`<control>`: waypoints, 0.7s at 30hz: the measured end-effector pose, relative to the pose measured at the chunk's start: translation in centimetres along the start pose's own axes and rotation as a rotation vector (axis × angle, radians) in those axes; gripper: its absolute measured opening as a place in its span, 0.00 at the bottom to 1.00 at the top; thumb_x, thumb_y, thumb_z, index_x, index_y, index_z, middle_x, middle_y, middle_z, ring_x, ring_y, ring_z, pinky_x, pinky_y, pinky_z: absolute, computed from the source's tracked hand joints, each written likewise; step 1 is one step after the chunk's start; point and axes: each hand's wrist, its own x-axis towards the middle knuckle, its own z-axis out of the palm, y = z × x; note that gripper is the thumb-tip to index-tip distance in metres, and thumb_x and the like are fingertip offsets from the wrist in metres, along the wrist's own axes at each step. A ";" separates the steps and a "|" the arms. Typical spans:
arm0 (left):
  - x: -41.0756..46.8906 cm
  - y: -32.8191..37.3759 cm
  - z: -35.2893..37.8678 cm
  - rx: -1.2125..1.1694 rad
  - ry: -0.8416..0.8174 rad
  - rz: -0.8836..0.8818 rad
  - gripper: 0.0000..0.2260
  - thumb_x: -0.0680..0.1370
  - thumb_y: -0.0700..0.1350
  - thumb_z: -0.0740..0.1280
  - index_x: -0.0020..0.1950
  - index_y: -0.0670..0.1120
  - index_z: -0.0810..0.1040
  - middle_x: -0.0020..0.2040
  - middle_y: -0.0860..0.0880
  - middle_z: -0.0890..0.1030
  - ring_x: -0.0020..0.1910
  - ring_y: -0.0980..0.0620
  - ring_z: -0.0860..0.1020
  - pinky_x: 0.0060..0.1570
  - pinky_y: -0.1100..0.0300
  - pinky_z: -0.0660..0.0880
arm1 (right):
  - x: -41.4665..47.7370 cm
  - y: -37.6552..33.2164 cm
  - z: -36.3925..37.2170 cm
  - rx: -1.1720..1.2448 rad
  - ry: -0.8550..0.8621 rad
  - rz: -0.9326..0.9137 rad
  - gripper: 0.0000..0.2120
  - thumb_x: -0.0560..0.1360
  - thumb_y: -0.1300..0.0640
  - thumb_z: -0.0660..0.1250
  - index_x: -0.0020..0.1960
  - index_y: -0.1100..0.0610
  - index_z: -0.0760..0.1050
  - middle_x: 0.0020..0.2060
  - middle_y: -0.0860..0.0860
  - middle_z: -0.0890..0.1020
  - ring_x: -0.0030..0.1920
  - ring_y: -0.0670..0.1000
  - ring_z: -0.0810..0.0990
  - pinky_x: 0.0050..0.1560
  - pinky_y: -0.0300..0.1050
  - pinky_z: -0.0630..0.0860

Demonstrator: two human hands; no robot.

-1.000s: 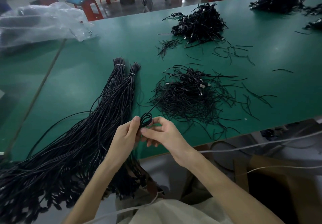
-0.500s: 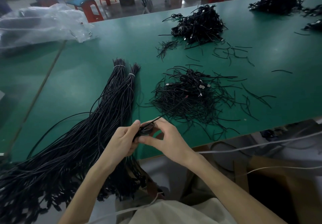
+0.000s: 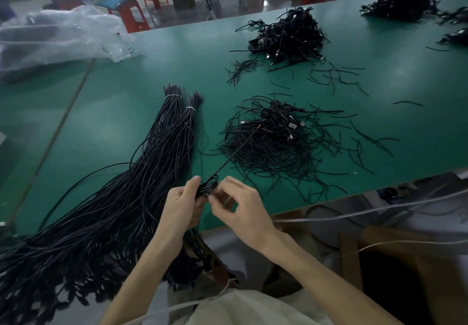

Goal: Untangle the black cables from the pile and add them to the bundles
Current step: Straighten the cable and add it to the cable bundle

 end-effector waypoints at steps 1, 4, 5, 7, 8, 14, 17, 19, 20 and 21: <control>0.0 -0.1 0.1 -0.016 -0.003 -0.020 0.28 0.85 0.53 0.59 0.24 0.52 0.63 0.25 0.52 0.60 0.24 0.52 0.55 0.24 0.62 0.54 | -0.1 0.1 0.2 0.019 0.017 0.008 0.06 0.80 0.59 0.68 0.45 0.58 0.76 0.40 0.49 0.76 0.40 0.49 0.76 0.41 0.48 0.76; -0.2 -0.3 0.2 -0.055 0.001 -0.031 0.28 0.86 0.52 0.58 0.24 0.52 0.64 0.24 0.52 0.60 0.23 0.52 0.55 0.23 0.62 0.54 | -0.1 0.2 0.4 0.083 0.008 0.067 0.06 0.81 0.55 0.67 0.47 0.55 0.77 0.41 0.46 0.79 0.41 0.49 0.79 0.41 0.45 0.77; -0.2 -0.4 0.1 -0.061 0.005 -0.020 0.28 0.86 0.52 0.58 0.24 0.52 0.64 0.24 0.52 0.59 0.23 0.52 0.55 0.23 0.62 0.54 | -0.2 0.1 0.4 0.101 -0.009 0.097 0.06 0.82 0.53 0.67 0.48 0.54 0.78 0.41 0.45 0.80 0.41 0.49 0.80 0.41 0.43 0.77; -0.1 -0.4 0.0 -0.068 0.030 0.002 0.28 0.86 0.51 0.57 0.24 0.52 0.63 0.24 0.52 0.59 0.23 0.52 0.55 0.23 0.62 0.54 | -0.3 0.0 0.3 0.131 -0.043 0.153 0.08 0.82 0.48 0.66 0.51 0.53 0.78 0.41 0.44 0.81 0.42 0.49 0.81 0.42 0.43 0.78; -0.1 -0.4 -0.1 -0.070 0.049 0.011 0.27 0.86 0.50 0.58 0.25 0.51 0.62 0.24 0.52 0.59 0.23 0.53 0.55 0.23 0.62 0.54 | -0.2 0.0 0.1 0.142 -0.061 0.175 0.10 0.82 0.46 0.66 0.52 0.52 0.78 0.42 0.45 0.82 0.42 0.49 0.81 0.42 0.46 0.79; 0.1 -0.5 -0.1 -0.058 0.122 0.051 0.28 0.85 0.50 0.60 0.25 0.47 0.67 0.23 0.52 0.62 0.22 0.53 0.58 0.22 0.63 0.58 | 0.1 -0.5 -0.4 0.118 -0.171 0.179 0.17 0.79 0.39 0.69 0.57 0.51 0.75 0.47 0.44 0.83 0.45 0.45 0.83 0.46 0.41 0.79; 0.1 -0.7 0.1 -0.021 0.138 0.072 0.27 0.85 0.50 0.61 0.26 0.45 0.64 0.24 0.50 0.61 0.22 0.52 0.58 0.22 0.62 0.58 | 0.2 -0.6 -0.2 0.070 -0.171 0.166 0.13 0.80 0.42 0.69 0.52 0.52 0.74 0.45 0.44 0.83 0.46 0.44 0.82 0.46 0.38 0.77; 0.1 -0.8 0.2 -0.022 0.139 0.076 0.28 0.85 0.49 0.62 0.24 0.50 0.62 0.22 0.52 0.61 0.21 0.54 0.57 0.21 0.63 0.57 | 0.3 -0.4 -0.1 0.066 -0.160 0.173 0.13 0.80 0.43 0.69 0.53 0.52 0.74 0.47 0.45 0.83 0.48 0.44 0.81 0.49 0.44 0.78; 0.1 -0.8 0.2 -0.025 0.136 0.077 0.29 0.85 0.49 0.62 0.23 0.51 0.63 0.22 0.52 0.61 0.20 0.54 0.57 0.21 0.63 0.57 | 0.2 -0.4 -0.1 0.061 -0.159 0.177 0.14 0.80 0.42 0.69 0.55 0.52 0.73 0.49 0.44 0.82 0.49 0.45 0.81 0.51 0.45 0.78; 0.0 -0.8 0.2 -0.028 0.132 0.077 0.29 0.85 0.49 0.61 0.23 0.51 0.64 0.22 0.52 0.61 0.20 0.54 0.58 0.21 0.63 0.58 | 0.2 -0.3 0.0 0.056 -0.156 0.178 0.15 0.80 0.41 0.69 0.58 0.50 0.73 0.51 0.44 0.82 0.51 0.45 0.81 0.53 0.45 0.78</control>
